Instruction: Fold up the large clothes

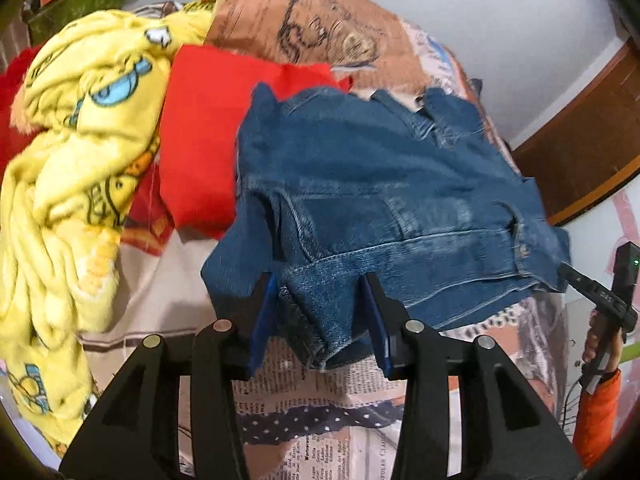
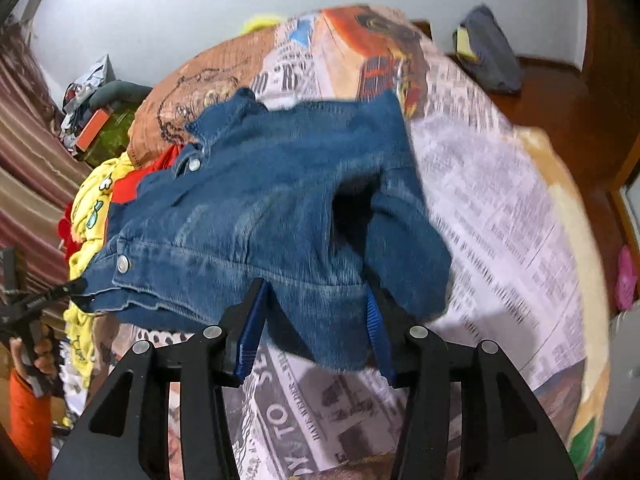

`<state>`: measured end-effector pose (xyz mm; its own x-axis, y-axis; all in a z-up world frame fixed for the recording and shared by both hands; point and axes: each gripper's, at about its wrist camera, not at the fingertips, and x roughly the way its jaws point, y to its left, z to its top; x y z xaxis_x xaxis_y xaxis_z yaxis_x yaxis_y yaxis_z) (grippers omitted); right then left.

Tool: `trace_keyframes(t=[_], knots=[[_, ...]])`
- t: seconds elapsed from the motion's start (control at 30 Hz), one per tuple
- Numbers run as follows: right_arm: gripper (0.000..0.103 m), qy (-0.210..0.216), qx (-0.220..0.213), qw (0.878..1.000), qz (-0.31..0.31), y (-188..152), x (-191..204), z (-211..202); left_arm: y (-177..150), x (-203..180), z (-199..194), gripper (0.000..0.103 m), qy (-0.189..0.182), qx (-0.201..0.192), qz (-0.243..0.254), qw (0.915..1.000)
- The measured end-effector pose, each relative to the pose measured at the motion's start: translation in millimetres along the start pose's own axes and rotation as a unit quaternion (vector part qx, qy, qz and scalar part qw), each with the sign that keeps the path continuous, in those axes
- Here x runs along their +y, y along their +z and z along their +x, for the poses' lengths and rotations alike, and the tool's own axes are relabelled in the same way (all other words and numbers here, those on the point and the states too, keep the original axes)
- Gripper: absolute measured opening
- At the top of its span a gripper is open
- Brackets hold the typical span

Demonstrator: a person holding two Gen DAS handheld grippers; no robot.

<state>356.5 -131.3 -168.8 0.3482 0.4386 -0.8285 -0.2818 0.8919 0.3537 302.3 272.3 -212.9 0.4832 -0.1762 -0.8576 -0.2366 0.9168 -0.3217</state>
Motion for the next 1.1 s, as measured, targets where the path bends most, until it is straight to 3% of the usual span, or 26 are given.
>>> trace_keyframes(t=[0.13, 0.17, 0.23, 0.3, 0.37, 0.5, 0.7, 0.9, 1.0, 1.1], knots=[[0.047, 0.008, 0.014, 1.0, 0.001, -7, 2, 11, -3, 5, 11, 0.04, 0.004, -0.008, -0.028, 0.9996], [0.044, 0.003, 0.009, 1.0, -0.002, -8, 4, 11, -2, 5, 10, 0.034, 0.007, -0.013, -0.03, 0.9994], [0.036, 0.008, 0.0, 1.0, -0.005, -6, 6, 6, -3, 2, 7, 0.027, 0.01, -0.018, -0.025, 0.9995], [0.018, 0.016, -0.013, 1.0, -0.009, -3, 8, -3, -1, -7, -3, 0.021, 0.018, -0.032, -0.006, 0.9993], [0.013, 0.028, -0.028, 0.999, -0.016, 3, 11, -12, 3, -18, -17, 0.019, 0.025, -0.054, 0.02, 0.998], [0.012, 0.031, -0.061, 0.997, -0.046, 21, 26, -27, 18, -39, -43, 0.016, 0.017, -0.094, 0.052, 0.9941], [0.01, 0.023, -0.111, 0.992, -0.054, 73, 43, -31, 73, -67, -62, 0.015, -0.014, -0.139, 0.064, 0.988], [0.01, -0.003, -0.122, 0.992, -0.026, 133, 33, -6, 139, -55, -27, 0.015, -0.022, -0.147, 0.001, 0.9889], [0.01, 0.001, -0.112, 0.994, 0.002, 147, 19, 18, 157, -32, 11, 0.015, -0.014, -0.126, -0.036, 0.9912], [0.01, 0.002, -0.085, 0.996, 0.03, 149, 4, 55, 162, -11, 62, 0.015, -0.006, -0.077, -0.069, 0.9946]])
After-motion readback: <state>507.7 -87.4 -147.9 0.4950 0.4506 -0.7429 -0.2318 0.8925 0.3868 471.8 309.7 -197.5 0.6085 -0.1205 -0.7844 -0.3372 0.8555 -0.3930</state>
